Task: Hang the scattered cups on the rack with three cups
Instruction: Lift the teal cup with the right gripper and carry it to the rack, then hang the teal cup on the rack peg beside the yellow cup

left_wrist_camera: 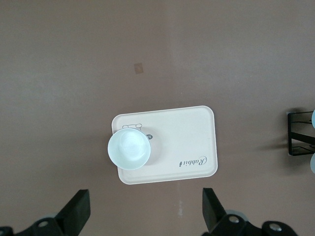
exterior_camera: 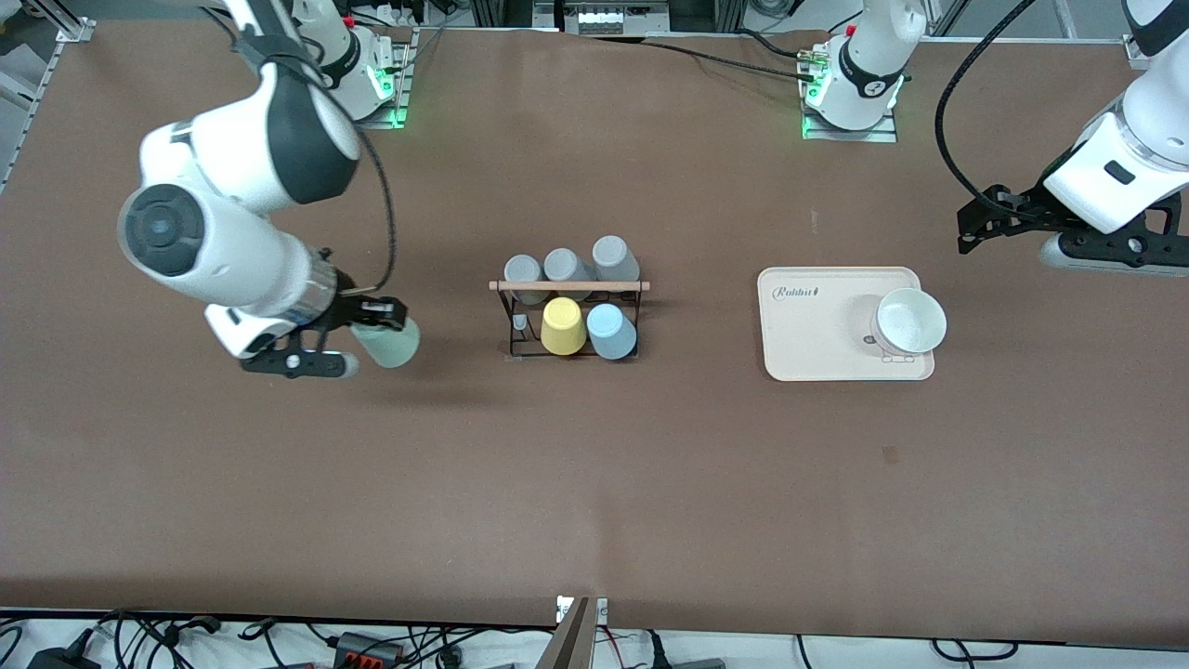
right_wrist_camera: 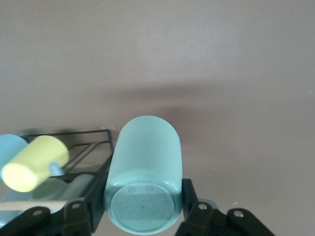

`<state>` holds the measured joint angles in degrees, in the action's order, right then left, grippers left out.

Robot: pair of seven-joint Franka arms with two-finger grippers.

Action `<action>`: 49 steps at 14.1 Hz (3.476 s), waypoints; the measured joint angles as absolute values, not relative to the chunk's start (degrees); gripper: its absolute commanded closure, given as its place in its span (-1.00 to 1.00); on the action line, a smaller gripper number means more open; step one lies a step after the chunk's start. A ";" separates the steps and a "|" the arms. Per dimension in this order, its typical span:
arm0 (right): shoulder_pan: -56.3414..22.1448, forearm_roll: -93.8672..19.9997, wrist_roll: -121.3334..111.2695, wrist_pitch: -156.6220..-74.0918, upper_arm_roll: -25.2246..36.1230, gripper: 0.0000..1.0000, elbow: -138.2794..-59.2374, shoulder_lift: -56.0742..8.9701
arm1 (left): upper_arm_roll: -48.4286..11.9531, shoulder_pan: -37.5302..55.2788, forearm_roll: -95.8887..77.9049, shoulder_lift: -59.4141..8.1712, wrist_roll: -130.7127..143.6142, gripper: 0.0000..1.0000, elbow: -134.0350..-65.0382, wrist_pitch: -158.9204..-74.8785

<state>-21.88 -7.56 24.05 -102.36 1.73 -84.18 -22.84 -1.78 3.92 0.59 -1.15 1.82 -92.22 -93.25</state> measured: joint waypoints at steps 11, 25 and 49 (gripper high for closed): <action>-32.83 -7.57 39.97 -106.77 1.69 0.40 -81.53 -28.32 | -2.60 3.01 0.59 -0.95 1.82 -1.00 -92.53 -92.75; -34.43 -7.61 40.24 -106.94 1.77 0.39 -81.51 -30.62 | -2.73 3.00 0.59 -0.95 1.83 -1.00 -92.53 -92.74; -34.76 -10.40 40.25 -109.57 1.78 -1.00 -81.33 -35.48 | -3.29 3.17 0.59 -0.93 1.86 -1.00 -92.45 -92.74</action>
